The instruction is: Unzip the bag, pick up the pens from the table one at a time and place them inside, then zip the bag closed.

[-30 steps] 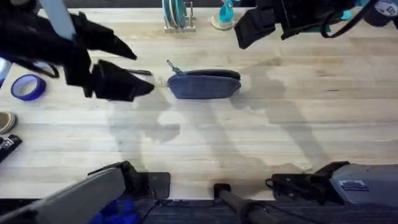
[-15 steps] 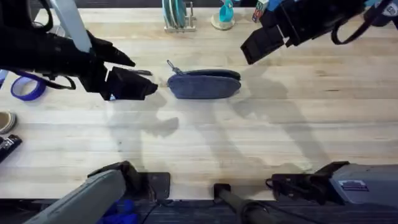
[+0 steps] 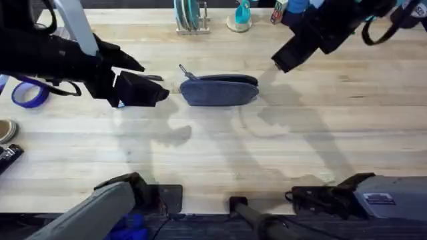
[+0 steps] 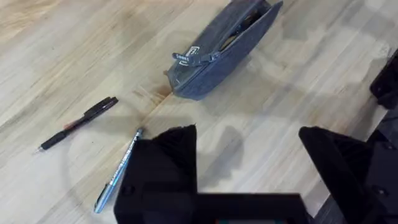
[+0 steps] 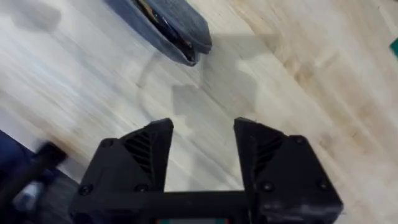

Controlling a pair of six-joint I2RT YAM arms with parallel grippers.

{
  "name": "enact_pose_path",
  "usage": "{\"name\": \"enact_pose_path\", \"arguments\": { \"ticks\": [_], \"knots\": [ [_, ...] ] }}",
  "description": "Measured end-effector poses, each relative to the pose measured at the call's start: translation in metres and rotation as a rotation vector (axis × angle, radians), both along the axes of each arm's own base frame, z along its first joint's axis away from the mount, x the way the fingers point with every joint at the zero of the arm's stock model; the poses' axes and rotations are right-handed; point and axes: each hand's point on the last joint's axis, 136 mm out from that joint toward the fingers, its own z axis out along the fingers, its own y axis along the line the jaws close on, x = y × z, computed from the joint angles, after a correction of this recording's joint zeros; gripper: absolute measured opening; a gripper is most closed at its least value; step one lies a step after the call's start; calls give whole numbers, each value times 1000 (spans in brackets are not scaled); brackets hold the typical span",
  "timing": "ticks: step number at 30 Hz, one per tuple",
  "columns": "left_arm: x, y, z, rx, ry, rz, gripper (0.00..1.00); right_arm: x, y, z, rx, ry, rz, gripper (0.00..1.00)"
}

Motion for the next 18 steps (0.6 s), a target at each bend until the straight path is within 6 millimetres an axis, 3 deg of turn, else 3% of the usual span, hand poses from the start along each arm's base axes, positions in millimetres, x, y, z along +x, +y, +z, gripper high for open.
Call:
{"name": "enact_pose_path", "arguments": {
  "ticks": [4, 7, 18],
  "knots": [
    [0, 0, 0, 0, 0, 0, 995, 0, 0, 0, -29, -17, 96, 432],
    [0, 0, 0, 1, 0, 0, 996, 0, 0, 0, -51, -30, 166, 70],
    [0, 0, 0, 1, 0, 0, 996, 1, 0, 1, -119, -72, 378, 31]
  ]
}}
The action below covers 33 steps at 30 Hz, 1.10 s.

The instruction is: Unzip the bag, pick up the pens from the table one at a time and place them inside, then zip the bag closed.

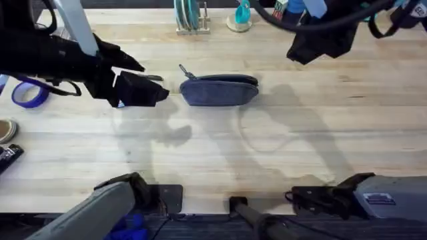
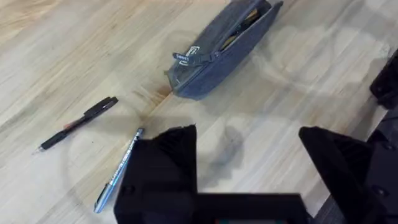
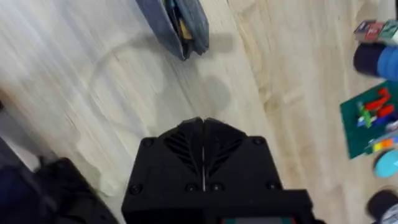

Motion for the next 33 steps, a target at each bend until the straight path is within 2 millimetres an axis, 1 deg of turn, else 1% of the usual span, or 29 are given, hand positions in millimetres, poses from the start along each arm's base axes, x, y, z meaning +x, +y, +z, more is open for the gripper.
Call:
{"name": "enact_pose_path", "arguments": {
  "ticks": [7, 11, 16, 22, 28, 33],
  "knots": [
    [0, 0, 0, 0, 0, 0, 996, 4, 1, -3, -47, -21, 134, 30],
    [0, 0, 0, 0, 0, 0, 995, 14, 6, -14, -65, -9, 173, 30],
    [0, 0, 0, 0, 0, 0, 995, 19, 15, -29, -62, 31, 225, 30],
    [0, 0, 0, 0, 0, 0, 996, 29, 27, -41, -36, 46, 255, 30],
    [0, 0, 0, 0, 0, 0, 995, 32, 36, -59, -20, 97, 287, 32],
    [0, 0, 0, 0, 0, 0, 995, 34, 43, -69, -1, 130, 298, 33]
  ]
}}
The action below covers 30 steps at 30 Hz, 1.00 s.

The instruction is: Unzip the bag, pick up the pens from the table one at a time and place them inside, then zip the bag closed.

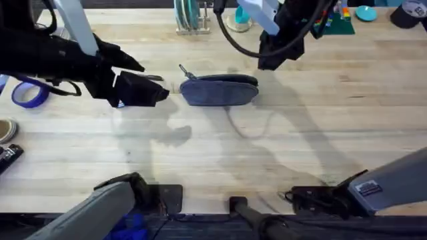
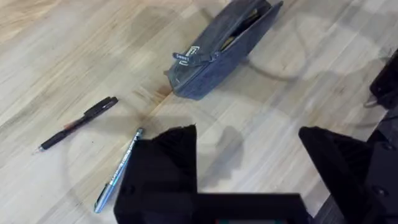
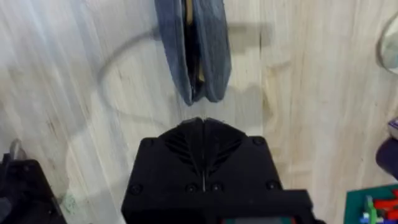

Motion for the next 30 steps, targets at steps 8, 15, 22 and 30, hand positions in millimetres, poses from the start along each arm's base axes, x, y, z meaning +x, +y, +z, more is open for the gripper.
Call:
{"name": "enact_pose_path", "arguments": {
  "ticks": [8, 15, 22, 30],
  "knots": [
    [0, 0, 0, 0, 0, 0, 995, 2, 8, -13, 19, 44, 10, 33],
    [0, 0, 0, 0, 0, 0, 996, 1, 17, -32, 40, 117, 17, 33],
    [0, 0, 0, 0, 0, 0, 995, 1, 21, -47, 38, 167, 18, 33],
    [0, 0, 0, 0, 0, 0, 995, 0, 25, -54, 51, 197, 20, 34]
  ]
}}
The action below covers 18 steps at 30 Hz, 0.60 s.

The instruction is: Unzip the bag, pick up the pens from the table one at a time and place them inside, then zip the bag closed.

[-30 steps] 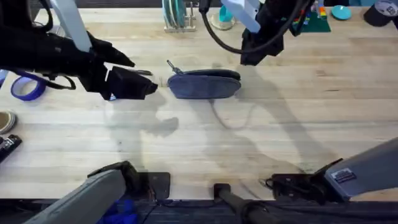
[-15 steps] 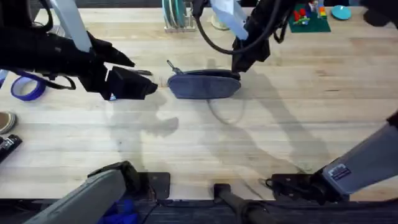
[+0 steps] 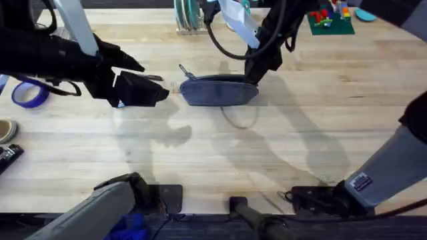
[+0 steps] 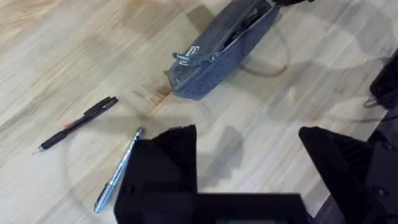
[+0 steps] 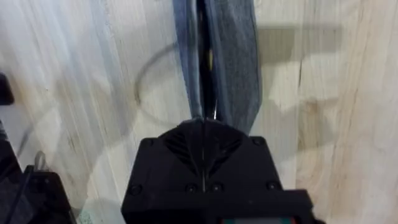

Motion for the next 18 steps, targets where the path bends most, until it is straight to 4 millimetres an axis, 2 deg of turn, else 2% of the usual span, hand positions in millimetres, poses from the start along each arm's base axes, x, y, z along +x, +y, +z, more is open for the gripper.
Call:
{"name": "enact_pose_path", "arguments": {
  "ticks": [8, 18],
  "knots": [
    [0, 0, 0, 0, 0, 0, 995, 2, 2, -3, 6, 3, 1, 33],
    [0, 0, 0, 0, 0, 0, 995, 5, 6, -34, -16, 70, 0, 33]
  ]
}}
